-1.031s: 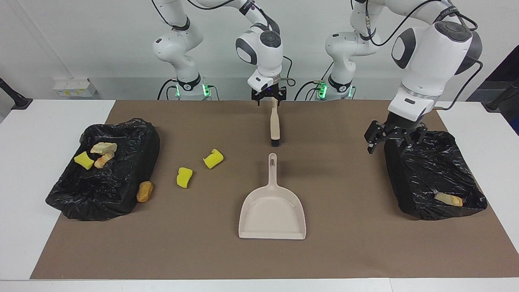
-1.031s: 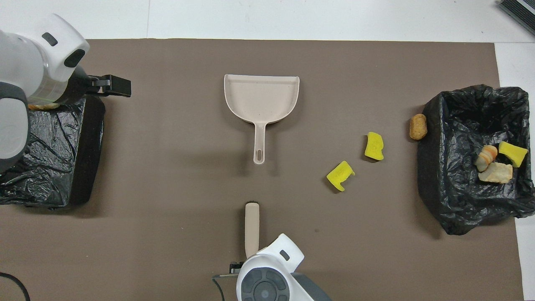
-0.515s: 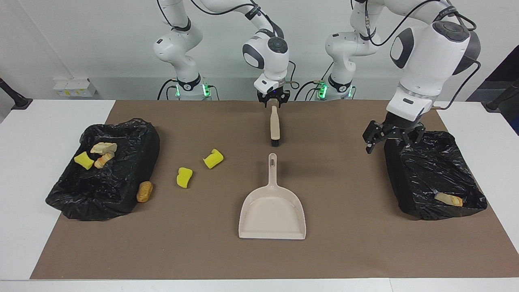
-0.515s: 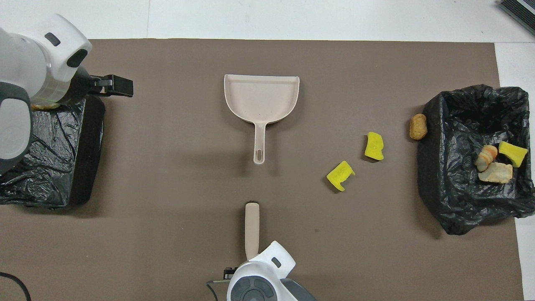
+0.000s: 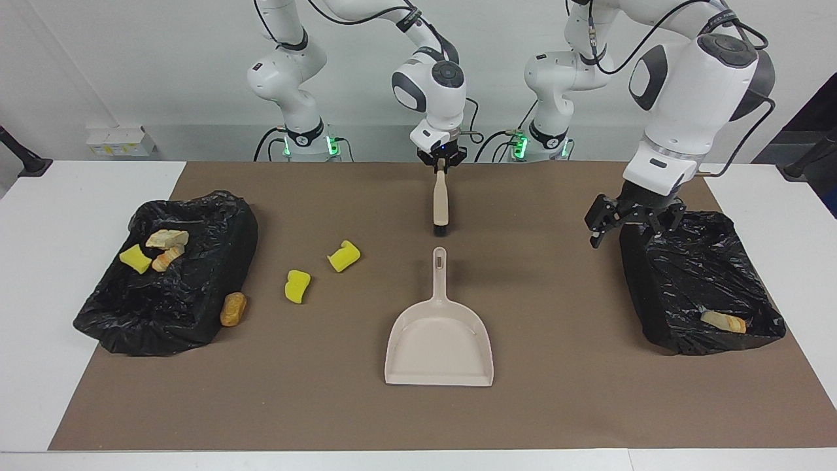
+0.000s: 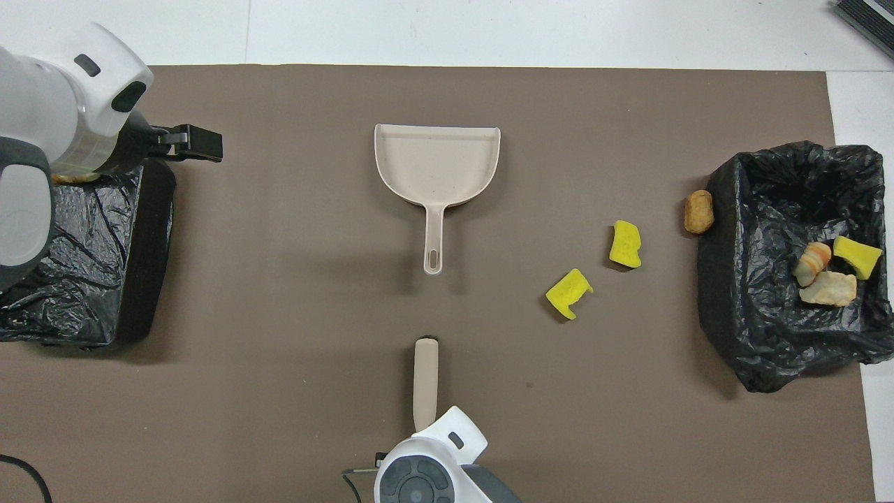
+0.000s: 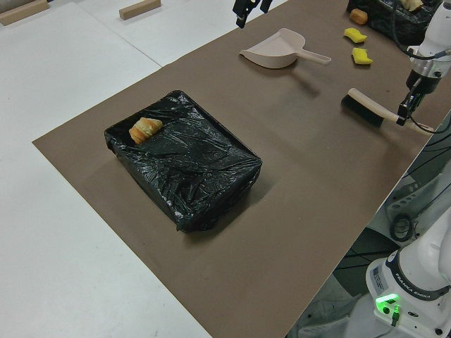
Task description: Sweep and dump trash in bin
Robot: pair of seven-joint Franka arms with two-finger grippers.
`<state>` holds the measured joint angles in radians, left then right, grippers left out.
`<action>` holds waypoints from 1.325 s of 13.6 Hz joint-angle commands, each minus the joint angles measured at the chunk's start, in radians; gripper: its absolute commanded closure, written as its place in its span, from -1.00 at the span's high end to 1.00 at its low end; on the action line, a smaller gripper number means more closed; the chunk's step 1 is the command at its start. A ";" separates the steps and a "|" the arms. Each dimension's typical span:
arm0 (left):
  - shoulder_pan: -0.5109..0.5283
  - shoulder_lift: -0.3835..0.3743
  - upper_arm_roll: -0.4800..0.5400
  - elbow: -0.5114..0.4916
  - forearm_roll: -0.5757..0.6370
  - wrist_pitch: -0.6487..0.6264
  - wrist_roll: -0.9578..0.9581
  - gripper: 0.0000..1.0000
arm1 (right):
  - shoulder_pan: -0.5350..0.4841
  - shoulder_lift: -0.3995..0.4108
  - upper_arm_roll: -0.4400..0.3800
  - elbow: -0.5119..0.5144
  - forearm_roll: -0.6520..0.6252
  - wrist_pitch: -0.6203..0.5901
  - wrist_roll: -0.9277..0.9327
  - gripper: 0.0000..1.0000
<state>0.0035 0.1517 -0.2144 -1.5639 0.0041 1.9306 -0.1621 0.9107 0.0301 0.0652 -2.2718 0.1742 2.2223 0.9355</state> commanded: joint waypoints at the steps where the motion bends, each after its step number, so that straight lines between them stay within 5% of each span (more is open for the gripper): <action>1: -0.013 0.000 0.009 0.004 -0.006 -0.004 -0.011 1.00 | -0.004 0.016 0.001 0.027 0.024 -0.006 0.000 -1.00; 9: -0.014 0.006 0.009 0.005 -0.007 0.031 -0.060 1.00 | -0.206 -0.122 -0.011 0.077 0.022 -0.300 -0.096 -1.00; 13: -0.114 0.055 0.009 0.005 0.005 0.082 -0.218 1.00 | -0.386 -0.108 -0.011 0.201 -0.002 -0.473 -0.265 -1.00; 15: -0.166 0.064 0.009 -0.008 0.004 0.084 -0.253 1.00 | -0.453 -0.093 -0.012 0.218 -0.051 -0.483 -0.343 -1.00; 18: -0.310 0.186 0.010 -0.004 0.121 0.209 -0.503 1.00 | -0.565 -0.064 -0.012 0.224 -0.119 -0.464 -0.466 -1.00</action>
<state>-0.2378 0.2729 -0.2197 -1.5760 0.0626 2.0548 -0.5471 0.4072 -0.0665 0.0423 -2.0744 0.0931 1.7602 0.5451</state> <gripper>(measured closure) 0.000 0.744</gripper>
